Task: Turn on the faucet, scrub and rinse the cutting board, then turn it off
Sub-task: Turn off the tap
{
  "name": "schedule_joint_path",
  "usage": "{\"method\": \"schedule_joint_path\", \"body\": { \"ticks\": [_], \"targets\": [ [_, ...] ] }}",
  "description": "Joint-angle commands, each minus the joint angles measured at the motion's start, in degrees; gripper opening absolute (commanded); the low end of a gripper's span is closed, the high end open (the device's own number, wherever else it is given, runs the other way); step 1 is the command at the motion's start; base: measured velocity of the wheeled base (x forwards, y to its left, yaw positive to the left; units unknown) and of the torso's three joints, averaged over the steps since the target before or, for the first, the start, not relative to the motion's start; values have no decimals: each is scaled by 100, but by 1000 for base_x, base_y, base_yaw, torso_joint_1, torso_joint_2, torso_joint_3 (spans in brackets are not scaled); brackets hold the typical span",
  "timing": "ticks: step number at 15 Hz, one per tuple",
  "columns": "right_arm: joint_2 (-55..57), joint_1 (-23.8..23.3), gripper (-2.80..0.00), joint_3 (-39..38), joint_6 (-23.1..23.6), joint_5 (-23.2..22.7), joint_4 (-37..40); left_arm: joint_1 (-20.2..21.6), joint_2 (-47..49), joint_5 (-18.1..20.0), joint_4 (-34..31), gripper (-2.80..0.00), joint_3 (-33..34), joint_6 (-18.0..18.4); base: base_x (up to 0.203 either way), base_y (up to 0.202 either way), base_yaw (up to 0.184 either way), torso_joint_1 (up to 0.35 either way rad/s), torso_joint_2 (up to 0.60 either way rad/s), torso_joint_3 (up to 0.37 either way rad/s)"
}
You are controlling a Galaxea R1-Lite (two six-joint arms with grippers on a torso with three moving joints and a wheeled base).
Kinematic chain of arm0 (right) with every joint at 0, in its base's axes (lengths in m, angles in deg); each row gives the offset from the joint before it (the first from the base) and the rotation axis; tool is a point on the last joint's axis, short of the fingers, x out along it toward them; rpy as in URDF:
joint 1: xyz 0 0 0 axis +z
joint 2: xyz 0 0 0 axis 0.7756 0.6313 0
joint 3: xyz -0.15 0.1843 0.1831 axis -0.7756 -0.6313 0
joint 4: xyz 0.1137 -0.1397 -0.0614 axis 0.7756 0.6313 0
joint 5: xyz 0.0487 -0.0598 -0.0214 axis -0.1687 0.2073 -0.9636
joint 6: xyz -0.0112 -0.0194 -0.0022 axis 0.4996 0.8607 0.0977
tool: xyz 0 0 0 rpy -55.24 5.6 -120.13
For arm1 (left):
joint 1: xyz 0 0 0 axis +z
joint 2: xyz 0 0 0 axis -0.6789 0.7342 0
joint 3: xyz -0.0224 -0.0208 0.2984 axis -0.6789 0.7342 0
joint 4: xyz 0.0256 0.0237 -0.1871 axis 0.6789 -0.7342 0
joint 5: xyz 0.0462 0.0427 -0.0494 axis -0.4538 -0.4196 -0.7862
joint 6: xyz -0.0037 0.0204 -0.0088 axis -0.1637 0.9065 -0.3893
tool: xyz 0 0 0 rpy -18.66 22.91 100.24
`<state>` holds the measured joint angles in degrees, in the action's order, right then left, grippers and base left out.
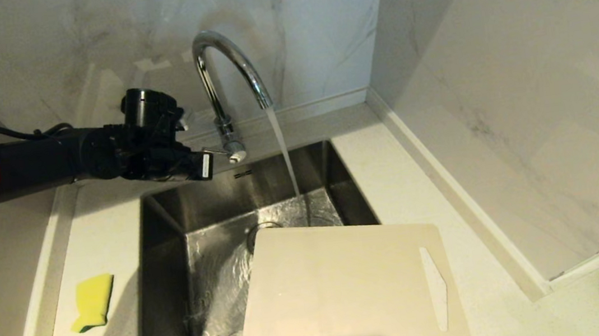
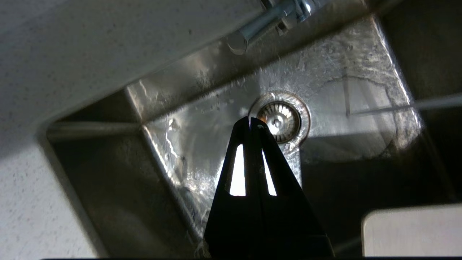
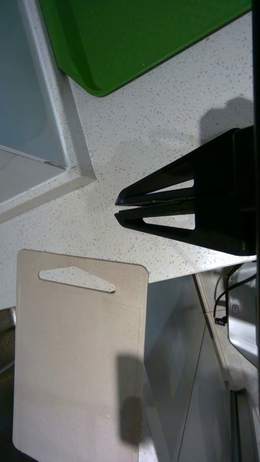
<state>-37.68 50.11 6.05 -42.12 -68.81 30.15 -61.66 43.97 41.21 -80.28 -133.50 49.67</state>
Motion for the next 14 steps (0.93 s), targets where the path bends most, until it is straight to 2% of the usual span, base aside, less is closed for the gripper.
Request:
{"method": "schedule_joint_path", "body": {
  "ticks": [1, 6, 9, 14],
  "targets": [
    [-1, 3, -280, 1, 3, -2, 4, 1, 72, -22, 109, -280, 6, -22, 0, 0, 0, 0, 0, 0],
    [-1, 1, -280, 1, -1, -2, 4, 10, 89, -27, 399, -280, -1, -40, 0, 0, 0, 0, 0, 0],
    [-1, 2, -280, 1, 1, -2, 4, 1, 105, -27, 872, -280, 5, -99, 0, 0, 0, 0, 0, 0],
    [-1, 4, -280, 1, 4, -2, 4, 10, 166, -36, 1119, -280, -1, -110, 0, 0, 0, 0, 0, 0]
  ]
}}
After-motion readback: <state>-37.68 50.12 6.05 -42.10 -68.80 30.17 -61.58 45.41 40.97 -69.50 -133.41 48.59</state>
